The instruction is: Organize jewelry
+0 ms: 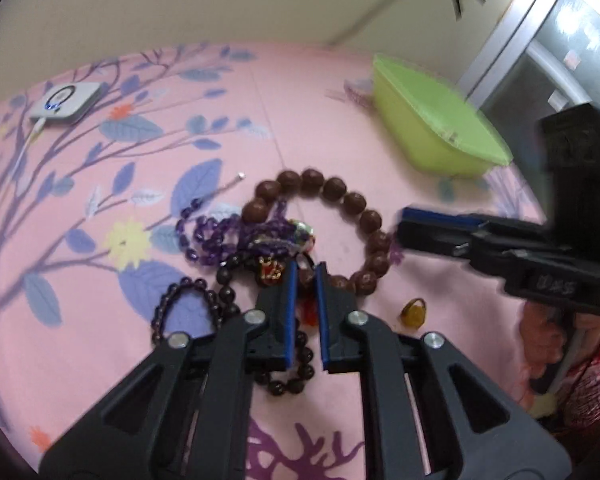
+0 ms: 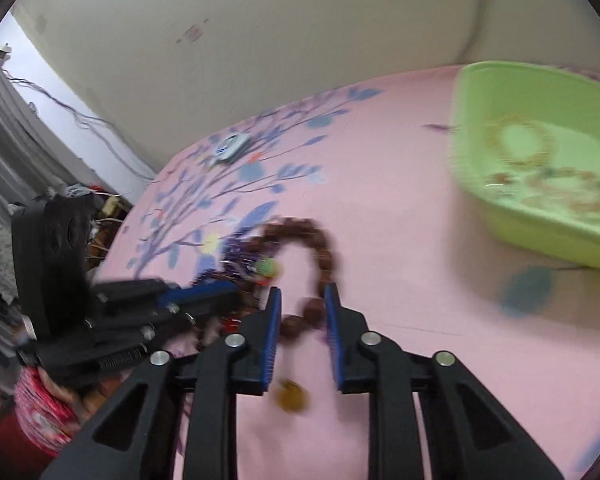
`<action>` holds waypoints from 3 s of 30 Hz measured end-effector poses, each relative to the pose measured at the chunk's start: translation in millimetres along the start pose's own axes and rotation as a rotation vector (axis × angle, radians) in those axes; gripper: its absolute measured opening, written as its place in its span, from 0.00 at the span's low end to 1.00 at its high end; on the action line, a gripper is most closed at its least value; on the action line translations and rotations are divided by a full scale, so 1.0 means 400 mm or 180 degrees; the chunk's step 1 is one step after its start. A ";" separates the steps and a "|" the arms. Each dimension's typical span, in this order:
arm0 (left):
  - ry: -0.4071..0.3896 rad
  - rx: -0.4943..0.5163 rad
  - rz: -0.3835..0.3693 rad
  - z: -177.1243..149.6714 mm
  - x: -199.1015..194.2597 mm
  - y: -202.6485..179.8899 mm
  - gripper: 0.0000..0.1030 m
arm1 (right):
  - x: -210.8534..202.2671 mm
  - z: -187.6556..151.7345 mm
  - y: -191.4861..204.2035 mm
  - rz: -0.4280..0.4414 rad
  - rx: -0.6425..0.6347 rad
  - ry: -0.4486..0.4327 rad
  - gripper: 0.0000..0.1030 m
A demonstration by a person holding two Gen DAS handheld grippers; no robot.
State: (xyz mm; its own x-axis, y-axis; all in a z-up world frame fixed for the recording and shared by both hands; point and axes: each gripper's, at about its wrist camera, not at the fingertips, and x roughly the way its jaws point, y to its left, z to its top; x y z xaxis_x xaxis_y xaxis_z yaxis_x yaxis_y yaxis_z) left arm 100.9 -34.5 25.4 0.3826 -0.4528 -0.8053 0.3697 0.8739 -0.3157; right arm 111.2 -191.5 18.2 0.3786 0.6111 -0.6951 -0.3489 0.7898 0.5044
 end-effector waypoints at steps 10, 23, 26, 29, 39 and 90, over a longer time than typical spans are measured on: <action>-0.0153 -0.0251 -0.0011 -0.078 -0.101 0.099 0.04 | 0.080 0.047 0.101 -0.0095 -0.0454 -0.0043 0.14; -0.0422 -0.0056 0.0068 -0.013 -0.176 0.106 0.04 | -0.010 0.088 0.134 -0.0009 -0.0521 -0.0152 0.00; -0.0480 0.0061 0.0054 -0.002 -0.184 0.079 0.04 | -0.070 0.102 0.152 -0.0028 -0.0565 -0.0287 0.00; -0.0526 0.0224 0.0086 0.015 -0.181 0.029 0.11 | -0.122 0.115 0.170 -0.0043 -0.0604 -0.0407 0.00; -0.0614 0.0966 0.0040 0.077 -0.102 -0.169 0.52 | -0.291 0.136 0.215 -0.0066 -0.0685 -0.0835 0.00; 0.0218 0.0972 0.0405 0.426 0.090 -0.412 0.19 | -0.447 0.125 -0.257 -0.0332 0.0509 -0.1304 0.21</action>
State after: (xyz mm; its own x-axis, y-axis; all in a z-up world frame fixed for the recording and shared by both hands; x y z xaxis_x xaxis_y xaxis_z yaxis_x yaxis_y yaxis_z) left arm 197.9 -225.1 133.9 0.3879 -0.3215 -0.8638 0.5633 0.8245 -0.0539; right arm 122.1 -379.4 116.3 0.7240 0.4725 -0.5026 -0.1663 0.8266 0.5376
